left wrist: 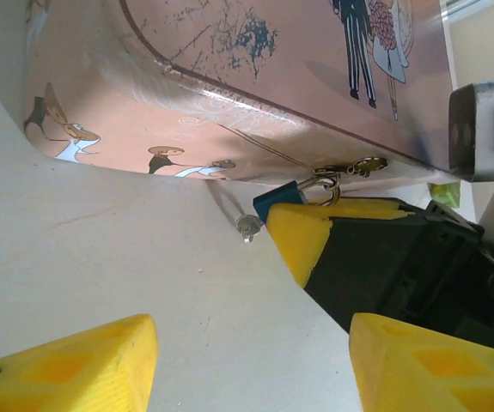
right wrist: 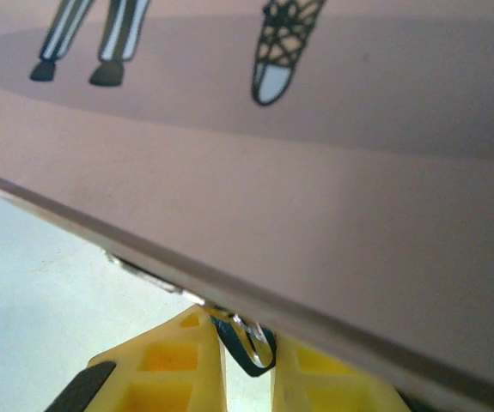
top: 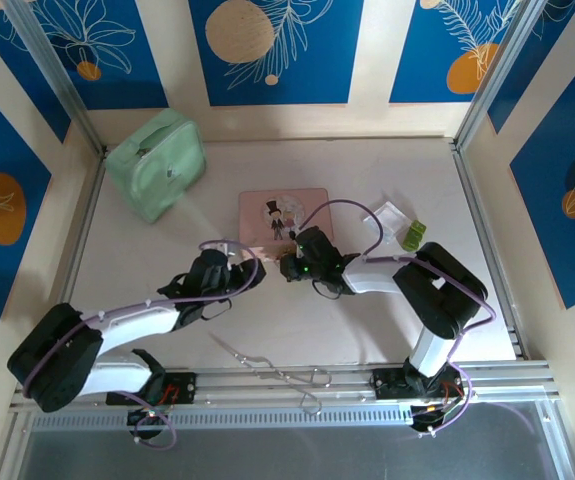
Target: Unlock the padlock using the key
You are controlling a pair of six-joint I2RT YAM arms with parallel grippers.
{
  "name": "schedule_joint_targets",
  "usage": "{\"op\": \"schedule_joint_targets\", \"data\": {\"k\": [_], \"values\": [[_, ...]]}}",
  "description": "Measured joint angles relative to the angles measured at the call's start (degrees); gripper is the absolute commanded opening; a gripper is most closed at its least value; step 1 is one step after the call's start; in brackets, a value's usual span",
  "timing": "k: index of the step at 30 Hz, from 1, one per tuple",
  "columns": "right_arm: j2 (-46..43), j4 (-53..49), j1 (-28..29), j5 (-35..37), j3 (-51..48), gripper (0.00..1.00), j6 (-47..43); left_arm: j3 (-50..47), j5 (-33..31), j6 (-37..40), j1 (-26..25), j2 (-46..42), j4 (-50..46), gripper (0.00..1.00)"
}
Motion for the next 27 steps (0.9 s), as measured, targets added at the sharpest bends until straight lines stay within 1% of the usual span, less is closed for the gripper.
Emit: {"op": "schedule_joint_targets", "data": {"k": [2,6,7,8,9,11,14,16,18,24,27], "values": [[-0.1,-1.4,-0.4,-1.2,0.6,0.11,0.5,-0.5,0.1,-0.8,-0.1,1.2,1.6,0.63],[-0.1,-6.0,-1.4,-4.5,2.8,0.1,1.2,-1.0,0.3,-2.5,-0.7,3.5,4.7,0.52],[-0.1,-6.9,-1.6,-5.1,3.3,0.1,1.4,-1.0,0.4,-2.9,-0.8,3.9,5.6,0.46],[-0.1,-7.9,-1.8,-5.8,3.8,0.09,1.5,-1.1,0.6,-3.1,-0.9,4.4,6.6,0.37],[-0.1,-9.0,-1.9,-6.4,4.2,0.09,1.6,-1.0,0.8,-3.3,-1.0,5.0,7.7,0.31],[-0.1,-10.7,-2.1,-7.6,4.9,0.09,1.8,-1.1,1.5,-4.0,-1.1,6.5,9.7,0.25],[-0.1,-12.2,-2.8,-9.9,5.5,0.09,2.0,-1.1,2.3,-5.0,-1.2,9.2,12.5,0.24],[-0.1,-13.0,-3.3,-11.5,5.7,0.09,2.3,-1.1,2.9,-5.7,-1.2,10.8,14.2,0.27],[-0.2,-13.6,-3.8,-13.1,5.9,0.09,2.6,-1.1,3.2,-6.3,-1.2,12.1,15.8,0.32],[-0.9,-16.0,-5.2,-17.5,6.3,0.09,3.2,-1.2,3.6,-7.4,-1.2,13.5,19.3,0.34],[-1.2,-16.7,-5.9,-19.1,6.7,0.09,3.3,-1.2,3.6,-8.0,-1.2,14.5,20.3,0.41]]}}
